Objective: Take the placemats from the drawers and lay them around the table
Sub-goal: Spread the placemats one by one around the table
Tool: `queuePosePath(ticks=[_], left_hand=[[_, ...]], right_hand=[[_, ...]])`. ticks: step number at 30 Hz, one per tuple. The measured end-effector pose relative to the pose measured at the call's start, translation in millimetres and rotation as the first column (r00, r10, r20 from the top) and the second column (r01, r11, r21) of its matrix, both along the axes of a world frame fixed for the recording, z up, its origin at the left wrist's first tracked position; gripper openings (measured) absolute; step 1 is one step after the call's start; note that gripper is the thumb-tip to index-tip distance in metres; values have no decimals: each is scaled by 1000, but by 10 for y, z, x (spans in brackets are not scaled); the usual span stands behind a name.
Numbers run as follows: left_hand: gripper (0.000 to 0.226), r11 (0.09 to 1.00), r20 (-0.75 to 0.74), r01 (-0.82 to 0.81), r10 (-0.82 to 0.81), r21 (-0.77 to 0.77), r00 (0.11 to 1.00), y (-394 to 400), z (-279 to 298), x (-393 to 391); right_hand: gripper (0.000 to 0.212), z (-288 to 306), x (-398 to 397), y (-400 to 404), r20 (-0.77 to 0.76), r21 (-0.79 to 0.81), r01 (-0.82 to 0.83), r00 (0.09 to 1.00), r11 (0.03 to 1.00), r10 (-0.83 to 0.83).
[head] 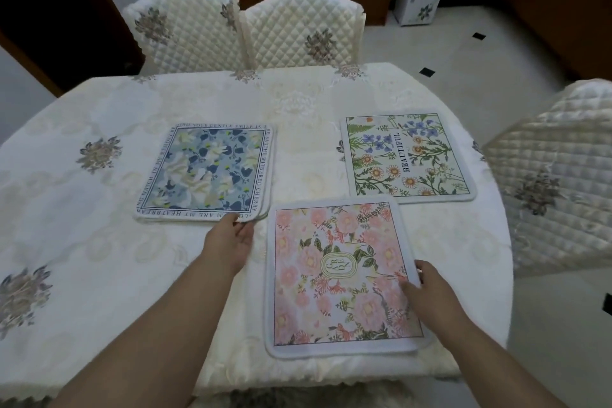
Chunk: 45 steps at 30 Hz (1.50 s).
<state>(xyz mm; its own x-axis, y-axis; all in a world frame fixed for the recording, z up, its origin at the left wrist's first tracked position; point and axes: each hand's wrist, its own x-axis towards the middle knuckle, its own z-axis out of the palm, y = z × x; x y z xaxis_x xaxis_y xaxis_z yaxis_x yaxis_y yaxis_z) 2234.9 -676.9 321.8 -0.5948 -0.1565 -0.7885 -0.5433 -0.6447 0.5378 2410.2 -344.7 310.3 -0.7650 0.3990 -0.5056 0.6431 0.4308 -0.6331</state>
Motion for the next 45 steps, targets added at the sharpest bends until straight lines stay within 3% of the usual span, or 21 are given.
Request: queuePosePath(ticks=[8, 14, 16, 17, 18, 20, 21, 23, 26, 33, 36, 39, 41, 45], left_hand=[[31, 996, 82, 50, -45, -69, 996, -77, -79, -275], [32, 984, 13, 29, -27, -178, 1000, -108, -74, -527], [22, 970, 6, 128, -129, -208, 992, -98, -36, -469], [21, 931, 37, 224, -223, -287, 974, -81, -29, -367], [25, 837, 85, 346, -344, -424, 935, -64, -52, -235], [42, 521, 190, 527, -566, -671, 802, -20, -91, 118], [49, 401, 223, 564, -637, -722, 738, 17, -76, 293], [59, 308, 235, 592, -710, -745, 664, 73, -48, 559], [64, 288, 258, 618, -722, -731, 642, 28, -3, 786], [28, 134, 311, 544, -698, -828, 645, -362, -24, 801], [20, 155, 295, 525, -680, -837, 671, -398, -87, 813], [33, 131, 299, 512, -680, -849, 670, -372, -152, 827], [35, 115, 303, 506, -683, -855, 665, -351, -190, 801], [36, 192, 271, 500, -653, -844, 707, -336, -232, 748]], right_hand=[[36, -61, 25, -24, -13, 24, -5, 1000, 1000, 5], [37, -98, 46, -59, -43, 59, -14, 999, 998, 16], [40, -108, 46, -60, -36, 63, -10, 999, 998, 12], [43, -113, 48, -61, -32, 62, -3, 999, 998, 5], [46, -117, 50, -61, -27, 61, 1, 1000, 998, 1], [52, -156, 54, -56, -2, 63, 1, 1000, 998, -1], [54, -171, 54, -66, 17, 57, -1, 1000, 998, 0], [55, -194, 51, -107, 39, 41, -16, 999, 999, 15], [56, -170, 63, -234, 49, 42, -47, 998, 998, 45], [54, -199, 102, -455, 51, 49, -189, 981, 981, 187], [30, -132, -58, -408, 11, 231, -239, 970, 943, 244], [48, -20, -335, -366, -80, 351, -176, 973, 920, 217], [52, 15, -569, -392, -99, 365, -234, 953, 901, 287], [59, -25, -999, -439, 32, 426, -363, 921, 829, 388]])
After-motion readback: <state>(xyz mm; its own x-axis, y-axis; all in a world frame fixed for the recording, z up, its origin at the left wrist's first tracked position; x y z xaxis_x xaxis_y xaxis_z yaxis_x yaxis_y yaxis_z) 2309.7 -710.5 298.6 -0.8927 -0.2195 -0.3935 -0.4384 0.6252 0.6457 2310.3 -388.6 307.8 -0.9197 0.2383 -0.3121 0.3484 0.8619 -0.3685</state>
